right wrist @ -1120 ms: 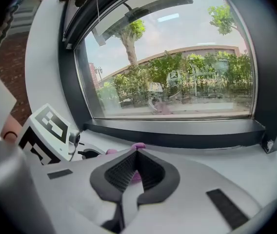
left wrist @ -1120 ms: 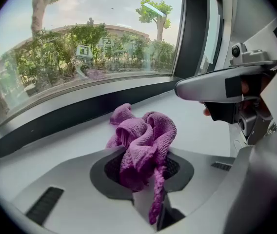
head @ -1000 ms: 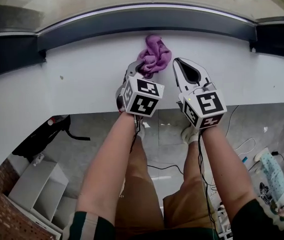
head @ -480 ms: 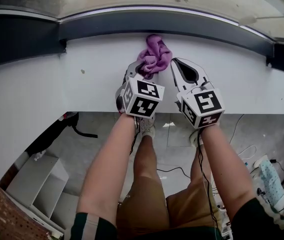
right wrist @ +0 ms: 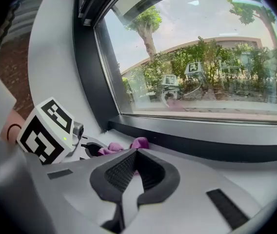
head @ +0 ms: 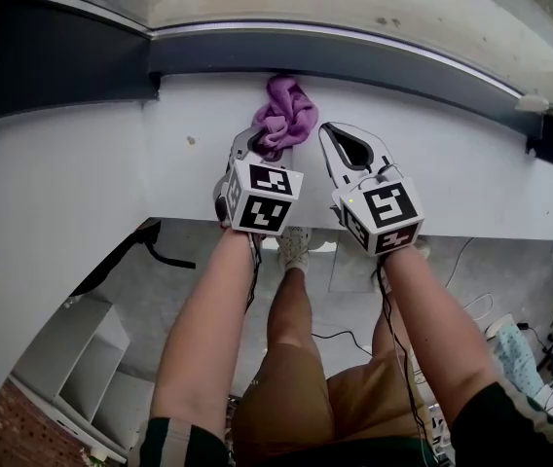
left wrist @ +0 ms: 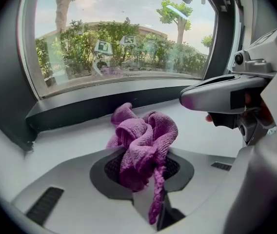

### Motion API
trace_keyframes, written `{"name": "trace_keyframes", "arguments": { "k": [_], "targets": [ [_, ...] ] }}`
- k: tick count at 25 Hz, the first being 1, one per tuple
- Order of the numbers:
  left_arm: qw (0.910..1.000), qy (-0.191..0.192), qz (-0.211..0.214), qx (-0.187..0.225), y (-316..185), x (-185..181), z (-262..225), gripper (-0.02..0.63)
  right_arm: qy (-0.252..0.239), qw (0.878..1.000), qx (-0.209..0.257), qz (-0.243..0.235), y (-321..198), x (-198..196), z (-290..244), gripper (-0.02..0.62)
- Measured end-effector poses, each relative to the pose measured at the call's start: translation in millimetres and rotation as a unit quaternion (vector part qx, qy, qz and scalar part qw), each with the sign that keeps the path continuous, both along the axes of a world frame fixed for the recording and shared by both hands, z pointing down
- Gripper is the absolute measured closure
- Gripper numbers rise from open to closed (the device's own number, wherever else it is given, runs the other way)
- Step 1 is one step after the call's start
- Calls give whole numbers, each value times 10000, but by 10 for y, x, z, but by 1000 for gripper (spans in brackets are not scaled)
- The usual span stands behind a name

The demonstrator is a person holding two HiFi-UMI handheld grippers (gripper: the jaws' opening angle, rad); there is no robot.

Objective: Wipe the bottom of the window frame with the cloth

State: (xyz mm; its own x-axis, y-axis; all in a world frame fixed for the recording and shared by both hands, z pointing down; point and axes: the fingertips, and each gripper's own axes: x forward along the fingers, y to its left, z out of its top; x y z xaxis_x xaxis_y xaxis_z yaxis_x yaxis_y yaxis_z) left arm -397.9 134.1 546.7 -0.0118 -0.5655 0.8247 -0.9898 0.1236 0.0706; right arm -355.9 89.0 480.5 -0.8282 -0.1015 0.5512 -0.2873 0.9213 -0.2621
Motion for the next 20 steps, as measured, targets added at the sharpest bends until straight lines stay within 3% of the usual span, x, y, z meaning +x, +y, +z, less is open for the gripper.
{"name": "trace_keyframes", "arguments": {
  "k": [11,20],
  "targets": [
    [9981,-168,-570,-190,590,-684,1,499,-157,9991,-151,-368,360,-601,-6,581],
    [9914,-498,-1092,-526,1111,-1330,9,499,-195,9980,-218,-554,569,-801,-50,581]
  ]
}}
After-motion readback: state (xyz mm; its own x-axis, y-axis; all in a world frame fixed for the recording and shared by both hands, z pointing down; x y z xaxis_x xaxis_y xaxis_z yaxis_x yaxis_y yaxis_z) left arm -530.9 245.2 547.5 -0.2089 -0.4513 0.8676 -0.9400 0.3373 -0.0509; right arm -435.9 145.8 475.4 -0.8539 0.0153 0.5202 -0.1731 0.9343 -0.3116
